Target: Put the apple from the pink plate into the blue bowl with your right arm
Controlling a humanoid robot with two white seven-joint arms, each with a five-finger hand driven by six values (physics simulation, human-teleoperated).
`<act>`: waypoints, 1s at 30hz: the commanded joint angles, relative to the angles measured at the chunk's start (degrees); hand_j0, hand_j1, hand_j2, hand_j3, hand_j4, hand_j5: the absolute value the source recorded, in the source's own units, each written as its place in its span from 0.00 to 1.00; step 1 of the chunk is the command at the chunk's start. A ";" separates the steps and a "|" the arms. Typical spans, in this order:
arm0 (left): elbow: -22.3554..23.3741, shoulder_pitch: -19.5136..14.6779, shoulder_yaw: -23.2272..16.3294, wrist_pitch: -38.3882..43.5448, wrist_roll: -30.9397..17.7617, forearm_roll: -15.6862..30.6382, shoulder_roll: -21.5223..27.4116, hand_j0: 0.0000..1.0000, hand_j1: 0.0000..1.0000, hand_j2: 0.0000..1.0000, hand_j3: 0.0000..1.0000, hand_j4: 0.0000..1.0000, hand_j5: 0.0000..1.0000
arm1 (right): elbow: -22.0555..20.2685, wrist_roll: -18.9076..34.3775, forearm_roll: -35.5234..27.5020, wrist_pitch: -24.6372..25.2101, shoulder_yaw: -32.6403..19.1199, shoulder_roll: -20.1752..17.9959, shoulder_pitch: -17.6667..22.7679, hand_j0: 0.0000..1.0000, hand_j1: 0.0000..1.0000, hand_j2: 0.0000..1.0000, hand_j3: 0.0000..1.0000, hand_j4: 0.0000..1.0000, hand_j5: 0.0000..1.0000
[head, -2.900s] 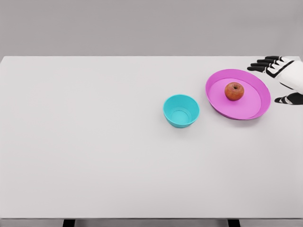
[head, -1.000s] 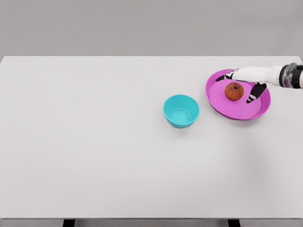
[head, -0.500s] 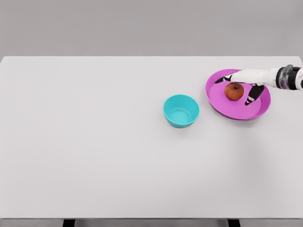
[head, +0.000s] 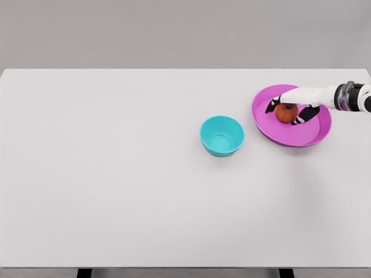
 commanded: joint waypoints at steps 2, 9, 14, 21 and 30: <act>0.01 0.00 -0.01 0.00 -0.01 0.02 0.00 1.00 1.00 1.00 1.00 1.00 1.00 | -0.26 -0.01 -0.28 0.11 0.33 -0.02 0.09 0.60 0.60 0.60 0.60 0.60 0.60; 0.01 0.00 -0.01 0.00 -0.01 0.02 0.00 1.00 1.00 1.00 1.00 1.00 1.00 | -0.35 -0.01 -0.28 0.11 0.15 -0.10 -0.35 0.60 0.60 0.60 0.60 0.60 0.60; 0.01 0.00 -0.01 0.00 -0.01 0.02 0.00 1.00 1.00 1.00 1.00 1.00 1.00 | -0.52 -0.01 -0.36 0.11 0.06 -0.10 -0.44 0.56 0.56 0.56 0.56 0.56 0.56; 0.01 0.00 -0.01 0.00 -0.01 0.02 0.00 1.00 1.00 1.00 1.00 1.00 1.00 | -1.14 -0.01 -0.28 0.11 -0.46 -0.19 -1.14 0.55 0.55 0.55 0.55 0.55 0.55; 0.01 0.00 -0.01 0.00 -0.01 0.02 0.00 1.00 1.00 1.00 1.00 1.00 1.00 | -7.81 -0.01 -0.36 0.11 -0.55 -0.89 -1.50 0.55 0.55 0.55 0.55 0.55 0.55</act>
